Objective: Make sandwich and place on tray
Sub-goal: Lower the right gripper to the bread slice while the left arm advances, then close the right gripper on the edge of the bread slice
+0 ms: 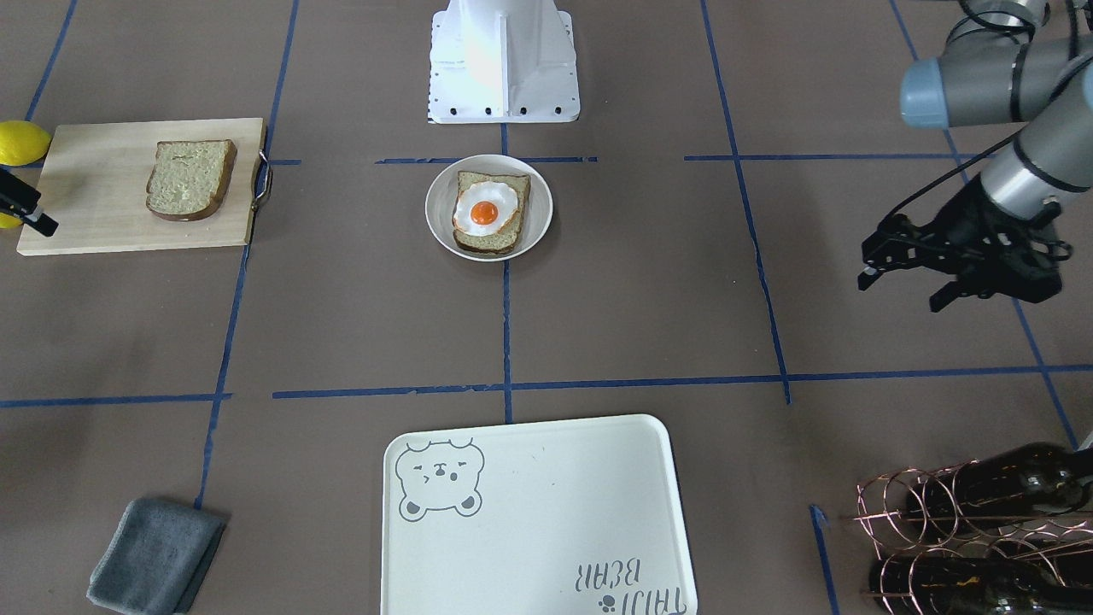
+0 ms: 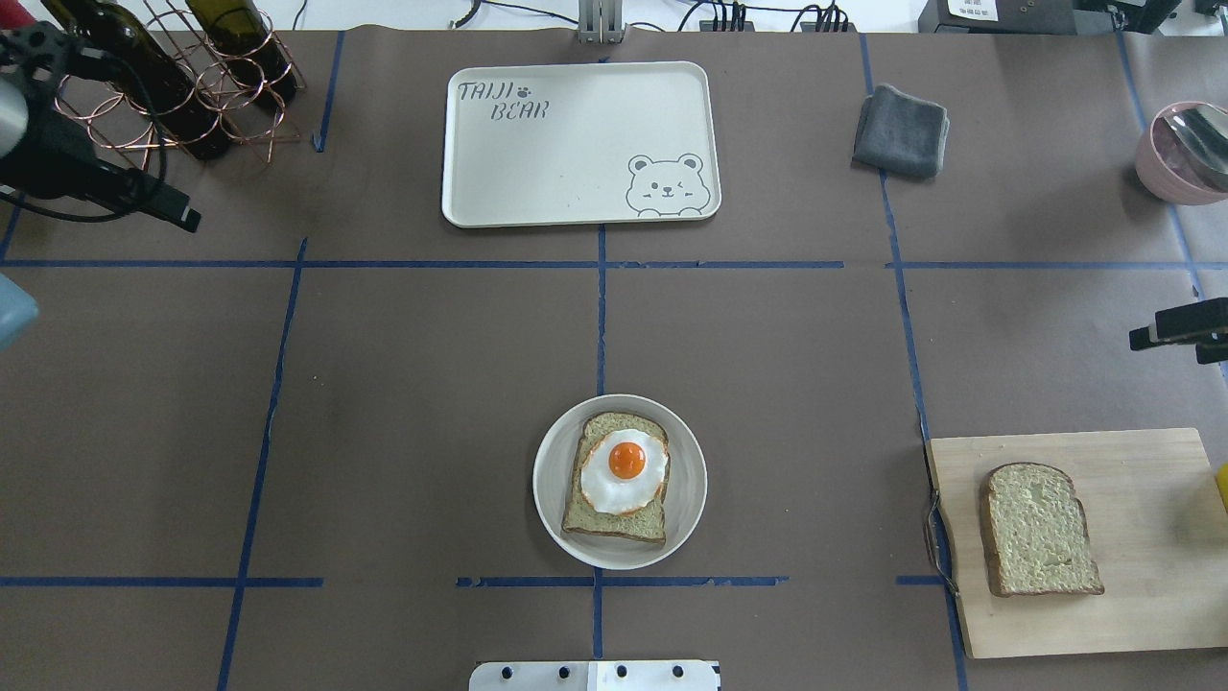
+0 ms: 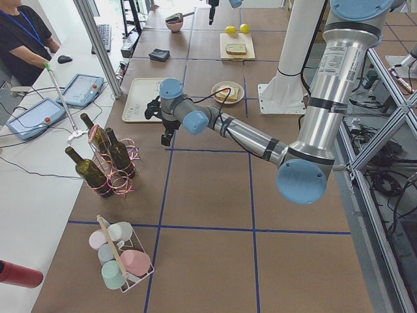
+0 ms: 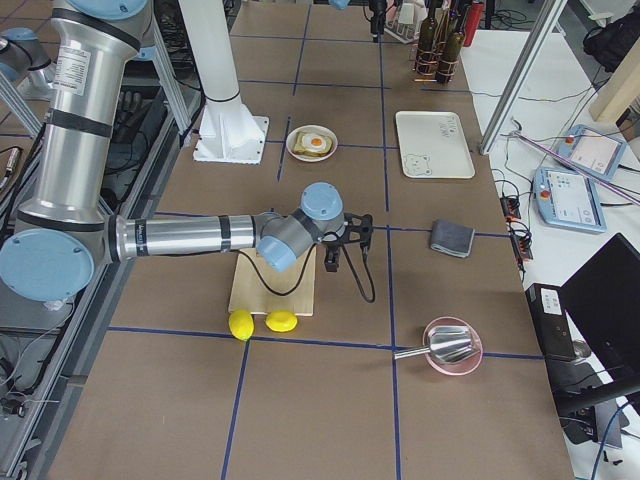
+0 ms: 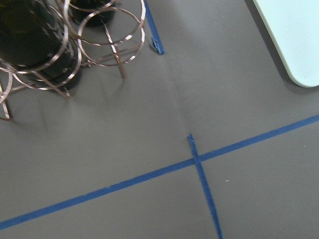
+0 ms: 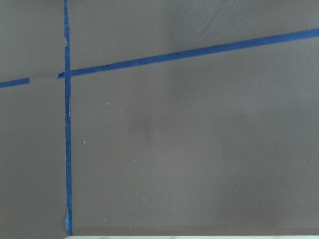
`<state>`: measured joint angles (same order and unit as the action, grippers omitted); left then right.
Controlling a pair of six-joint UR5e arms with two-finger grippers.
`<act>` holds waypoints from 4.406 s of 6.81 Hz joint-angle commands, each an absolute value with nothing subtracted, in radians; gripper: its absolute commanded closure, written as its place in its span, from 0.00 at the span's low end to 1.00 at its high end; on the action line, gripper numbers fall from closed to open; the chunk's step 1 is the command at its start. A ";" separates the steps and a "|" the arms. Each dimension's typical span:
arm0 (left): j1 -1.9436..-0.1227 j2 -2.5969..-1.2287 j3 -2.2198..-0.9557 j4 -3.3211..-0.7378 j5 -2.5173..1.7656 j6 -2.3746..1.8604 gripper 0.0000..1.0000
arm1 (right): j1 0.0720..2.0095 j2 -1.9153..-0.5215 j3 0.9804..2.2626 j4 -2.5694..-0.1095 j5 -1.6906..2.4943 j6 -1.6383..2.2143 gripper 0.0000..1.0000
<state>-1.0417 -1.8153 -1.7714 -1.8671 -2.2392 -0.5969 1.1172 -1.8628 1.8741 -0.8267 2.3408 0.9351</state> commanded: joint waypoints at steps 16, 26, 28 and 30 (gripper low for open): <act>-0.853 -1.908 -1.809 -1.894 -2.198 -0.919 0.00 | 0.500 -2.052 1.944 -0.632 1.868 1.356 0.65; -0.853 -1.908 -1.798 -1.894 -2.198 -0.914 0.00 | 0.506 -2.063 1.945 -0.614 1.884 1.355 0.61; -0.853 -1.910 -1.799 -1.894 -2.198 -0.914 0.00 | 0.506 -2.086 1.944 -0.612 1.884 1.353 0.61; -0.853 -1.910 -1.804 -1.894 -2.197 -0.913 0.00 | 0.502 -2.080 1.934 -0.614 1.881 1.353 0.63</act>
<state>-0.8529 -1.9097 -1.8017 -1.8945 -2.1972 -0.9139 0.5045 -2.0824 1.9410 -0.6130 1.8824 1.3532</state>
